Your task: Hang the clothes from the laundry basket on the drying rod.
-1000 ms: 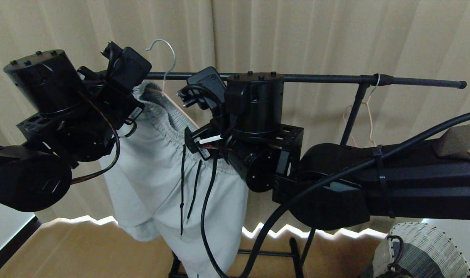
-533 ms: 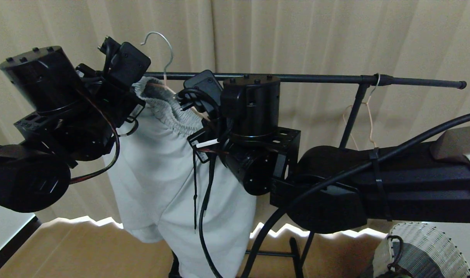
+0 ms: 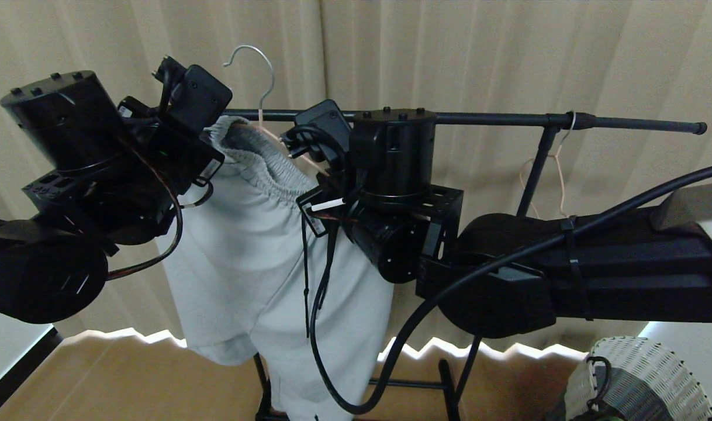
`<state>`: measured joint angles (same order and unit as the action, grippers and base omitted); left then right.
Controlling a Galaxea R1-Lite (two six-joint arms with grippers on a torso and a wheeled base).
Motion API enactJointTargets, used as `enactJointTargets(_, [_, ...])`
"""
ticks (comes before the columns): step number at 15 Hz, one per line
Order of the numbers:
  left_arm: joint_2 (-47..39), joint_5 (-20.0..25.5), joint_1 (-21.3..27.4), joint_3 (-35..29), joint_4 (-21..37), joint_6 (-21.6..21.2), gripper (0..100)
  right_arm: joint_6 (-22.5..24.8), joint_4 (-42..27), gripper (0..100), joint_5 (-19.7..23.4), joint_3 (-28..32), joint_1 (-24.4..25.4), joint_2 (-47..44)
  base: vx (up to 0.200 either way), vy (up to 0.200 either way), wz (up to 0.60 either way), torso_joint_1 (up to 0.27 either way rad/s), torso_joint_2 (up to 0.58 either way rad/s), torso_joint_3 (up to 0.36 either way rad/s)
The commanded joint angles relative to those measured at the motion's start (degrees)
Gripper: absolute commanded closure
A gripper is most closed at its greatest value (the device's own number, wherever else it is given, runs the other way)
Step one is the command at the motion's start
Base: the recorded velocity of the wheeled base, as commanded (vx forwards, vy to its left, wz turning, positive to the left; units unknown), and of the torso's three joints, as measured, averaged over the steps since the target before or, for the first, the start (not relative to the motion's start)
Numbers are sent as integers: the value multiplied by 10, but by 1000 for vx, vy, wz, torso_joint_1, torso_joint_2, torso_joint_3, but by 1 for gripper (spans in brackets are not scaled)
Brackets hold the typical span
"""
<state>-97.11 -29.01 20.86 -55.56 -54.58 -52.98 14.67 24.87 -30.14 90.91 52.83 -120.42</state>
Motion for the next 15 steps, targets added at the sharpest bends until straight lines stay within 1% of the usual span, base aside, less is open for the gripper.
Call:
enactJointTargets(1, [0,1,1,3,0,0,100,-1,1,100,0,-1,-2,5,0,0,0,0,0,0])
enactJointTargets(2, [0,1,1,4,0,2,0,-1,1,100,-1,-1,-2,6,0,0,0,0,0,0])
enactJointTargets(4, [1,1,1,4,0,6,0,0,1,100,-1,-2,-3,12,0,0,0,0,0,0])
enactJointTargets(7, [9,2,3,-1,1,51,0,1,1,100,-1,-2,-22,18,0,0,0,0,0,0])
enactJointTargets(9, [16,3,6,3,1,60,0,1,0,100,-1,-1,-34,20,0,0,0,0,0,0])
enactJointTargets(10, [21,12,10,12,2,77,0,3,0,100,-1,8,-48,21,0,0,0,0,0,0])
enactJointTargets(11, [24,19,15,18,3,81,0,3,0,100,-1,13,-53,21,0,0,0,0,0,0])
enactJointTargets(12, [32,21,19,37,3,84,0,3,0,100,-1,16,-63,29,0,0,0,0,0,0])
enactJointTargets(15, [39,24,27,49,3,98,0,3,-1,100,-1,5,-81,49,0,0,0,0,0,0])
